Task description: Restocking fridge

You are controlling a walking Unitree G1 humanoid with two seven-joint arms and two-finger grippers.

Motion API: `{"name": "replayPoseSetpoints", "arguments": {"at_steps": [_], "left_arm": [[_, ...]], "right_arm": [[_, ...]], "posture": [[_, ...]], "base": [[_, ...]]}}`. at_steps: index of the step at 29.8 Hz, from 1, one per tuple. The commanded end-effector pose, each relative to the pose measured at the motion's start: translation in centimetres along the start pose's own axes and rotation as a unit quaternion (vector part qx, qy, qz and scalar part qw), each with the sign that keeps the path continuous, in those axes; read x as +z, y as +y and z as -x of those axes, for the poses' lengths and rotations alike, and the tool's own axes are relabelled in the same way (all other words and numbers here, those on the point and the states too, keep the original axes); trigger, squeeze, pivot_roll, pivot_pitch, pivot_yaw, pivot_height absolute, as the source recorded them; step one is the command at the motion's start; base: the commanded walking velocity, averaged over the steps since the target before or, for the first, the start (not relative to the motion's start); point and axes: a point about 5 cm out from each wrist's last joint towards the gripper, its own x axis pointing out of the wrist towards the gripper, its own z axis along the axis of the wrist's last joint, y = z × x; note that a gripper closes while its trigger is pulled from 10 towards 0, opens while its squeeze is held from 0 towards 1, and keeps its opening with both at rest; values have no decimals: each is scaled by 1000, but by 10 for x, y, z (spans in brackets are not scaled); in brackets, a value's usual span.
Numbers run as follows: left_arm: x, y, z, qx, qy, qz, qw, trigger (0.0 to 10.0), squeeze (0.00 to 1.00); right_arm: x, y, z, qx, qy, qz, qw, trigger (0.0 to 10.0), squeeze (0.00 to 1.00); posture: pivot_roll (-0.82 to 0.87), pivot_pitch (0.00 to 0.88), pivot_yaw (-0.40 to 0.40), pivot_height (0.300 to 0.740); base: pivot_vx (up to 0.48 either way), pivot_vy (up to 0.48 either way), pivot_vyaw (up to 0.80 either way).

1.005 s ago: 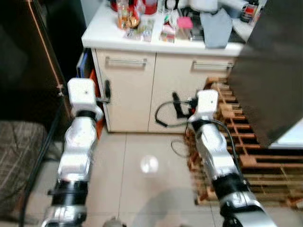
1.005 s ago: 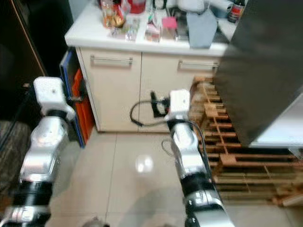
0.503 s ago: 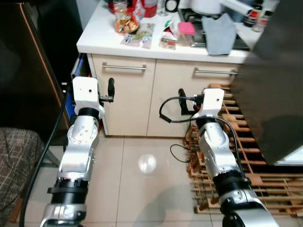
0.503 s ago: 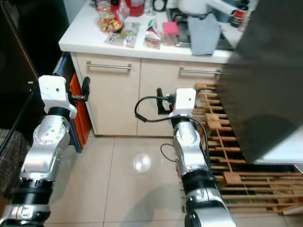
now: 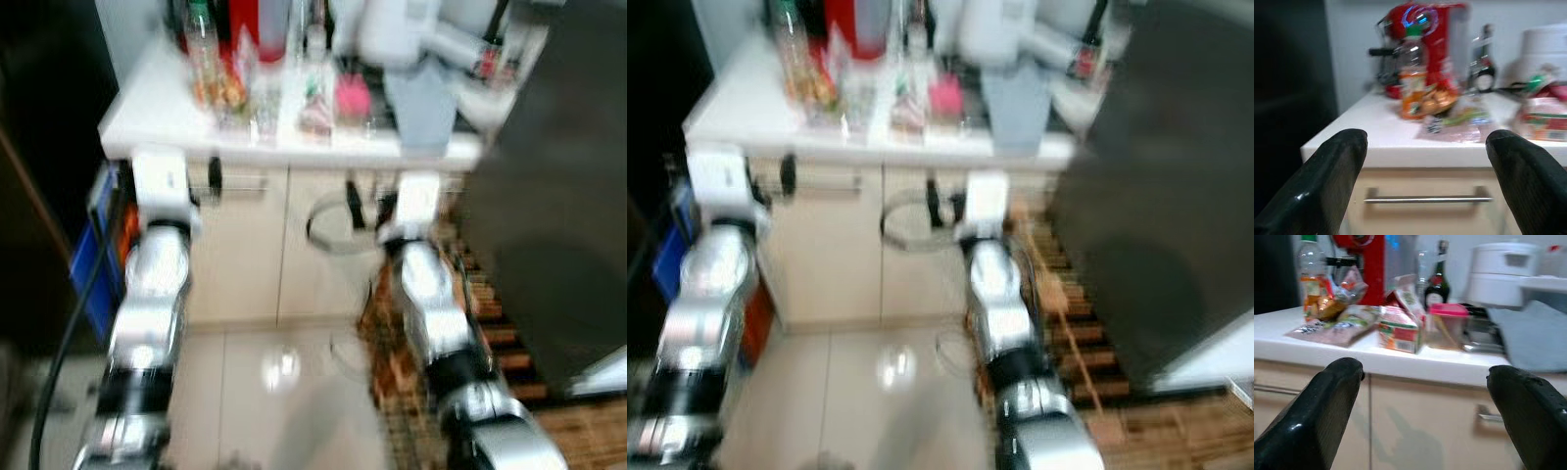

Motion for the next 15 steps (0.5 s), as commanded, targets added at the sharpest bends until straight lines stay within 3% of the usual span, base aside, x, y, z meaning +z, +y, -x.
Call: {"name": "replayPoseSetpoints", "arguments": {"at_steps": [1, 15], "left_arm": [[6, -10, -1, -12, -12, 2, 1000, 10000, 0], [14, -11, -5, -9, -33, -2, 999, 10000, 0]], "right_arm": [[14, -11, -3, -9, -31, 18, 999, 10000, 282], [83, 16, -45, 44, -117, -21, 992, 10000, 278]], "posture": [[45, 0, -53, 740], [59, 0, -53, 740]], "base": [[446, 0, 0], [442, 0, 0]]}}
